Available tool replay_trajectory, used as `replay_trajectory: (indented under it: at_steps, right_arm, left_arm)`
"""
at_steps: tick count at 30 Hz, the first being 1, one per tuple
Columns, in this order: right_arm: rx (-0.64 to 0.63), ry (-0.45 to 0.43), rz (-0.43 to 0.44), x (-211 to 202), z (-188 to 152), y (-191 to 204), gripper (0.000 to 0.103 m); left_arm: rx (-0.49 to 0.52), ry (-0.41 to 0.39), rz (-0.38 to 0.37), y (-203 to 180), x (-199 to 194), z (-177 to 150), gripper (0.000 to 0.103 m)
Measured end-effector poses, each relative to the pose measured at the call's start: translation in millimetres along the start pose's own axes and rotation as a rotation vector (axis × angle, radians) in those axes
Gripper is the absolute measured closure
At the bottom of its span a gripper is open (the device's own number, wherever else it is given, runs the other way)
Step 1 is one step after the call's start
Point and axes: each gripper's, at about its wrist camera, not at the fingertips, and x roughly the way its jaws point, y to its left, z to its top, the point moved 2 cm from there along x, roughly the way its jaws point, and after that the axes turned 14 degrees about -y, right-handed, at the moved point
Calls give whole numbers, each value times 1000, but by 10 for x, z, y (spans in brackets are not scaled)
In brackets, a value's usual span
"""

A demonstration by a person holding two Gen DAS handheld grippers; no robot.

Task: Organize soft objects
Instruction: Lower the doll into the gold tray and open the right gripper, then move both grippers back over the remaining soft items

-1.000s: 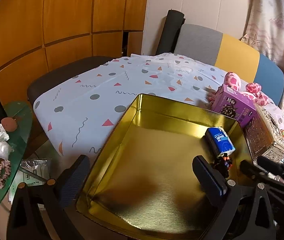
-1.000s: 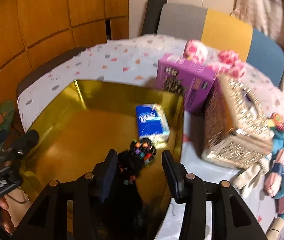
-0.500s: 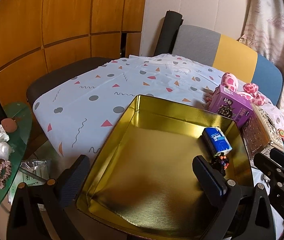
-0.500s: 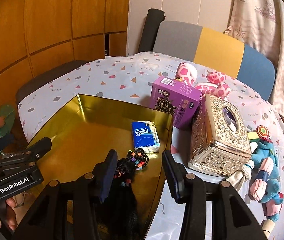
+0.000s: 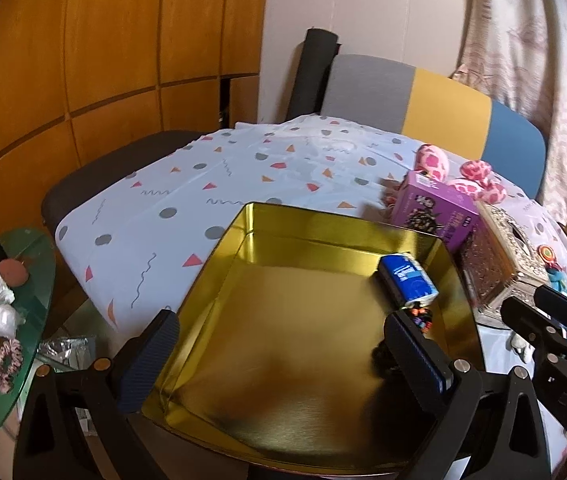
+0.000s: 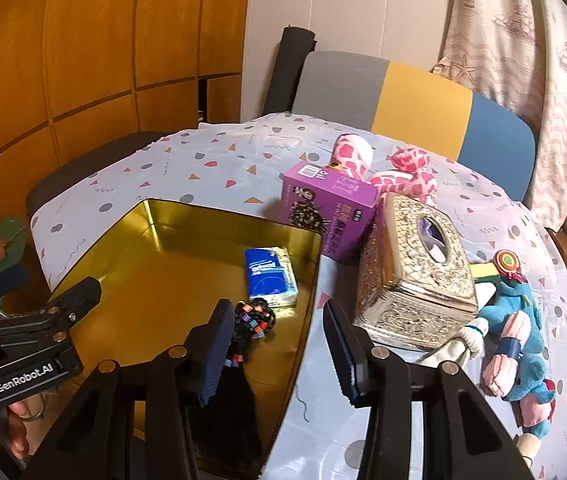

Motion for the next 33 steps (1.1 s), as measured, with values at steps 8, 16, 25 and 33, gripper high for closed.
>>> replay_trajectory:
  at_steps: [8, 16, 25, 33]
  right_arm:
    - [21, 12, -61, -61, -126, -336, 56]
    - [70, 68, -211, -174, -416, -1102, 56]
    - [203, 99, -431, -440, -670, -2247, 56]
    - [383, 34, -572, -726, -829, -3110, 56]
  left_arm:
    - [82, -24, -85, -303, -94, 56, 0]
    - [232, -64, -224, -901, -244, 79, 0]
    - [396, -47, -388, -1644, -345, -68, 0]
    - [482, -3, -491, -2096, -399, -260, 0]
